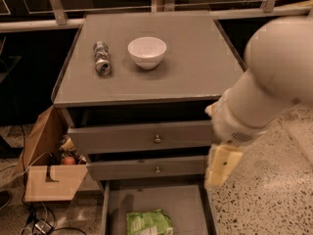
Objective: Pick green rice chip bag from bottom drawer and place on counter
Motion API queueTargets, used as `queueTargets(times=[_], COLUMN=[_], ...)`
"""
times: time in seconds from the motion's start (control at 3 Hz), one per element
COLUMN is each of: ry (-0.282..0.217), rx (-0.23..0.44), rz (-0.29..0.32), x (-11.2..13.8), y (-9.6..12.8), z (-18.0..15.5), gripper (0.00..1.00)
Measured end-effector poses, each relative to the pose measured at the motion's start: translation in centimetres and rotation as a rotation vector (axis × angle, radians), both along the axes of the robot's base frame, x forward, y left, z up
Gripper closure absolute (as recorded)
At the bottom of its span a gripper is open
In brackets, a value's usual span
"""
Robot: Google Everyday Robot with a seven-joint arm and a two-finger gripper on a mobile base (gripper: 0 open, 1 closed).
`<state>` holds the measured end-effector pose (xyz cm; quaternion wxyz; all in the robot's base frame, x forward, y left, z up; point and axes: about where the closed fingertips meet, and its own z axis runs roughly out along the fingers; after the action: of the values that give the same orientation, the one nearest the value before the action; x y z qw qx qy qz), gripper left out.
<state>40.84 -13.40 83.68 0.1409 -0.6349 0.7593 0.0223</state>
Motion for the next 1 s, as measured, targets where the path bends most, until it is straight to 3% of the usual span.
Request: queueTargets(times=[0.67,1.0], ry=[0.071,0.074], rx=[0.009,0.010], rz=[0.025,0.024], x=[1.1,1.2], y=[4.5,4.6], z=[-9.1,-9.3], gripper=[0.00,0.00])
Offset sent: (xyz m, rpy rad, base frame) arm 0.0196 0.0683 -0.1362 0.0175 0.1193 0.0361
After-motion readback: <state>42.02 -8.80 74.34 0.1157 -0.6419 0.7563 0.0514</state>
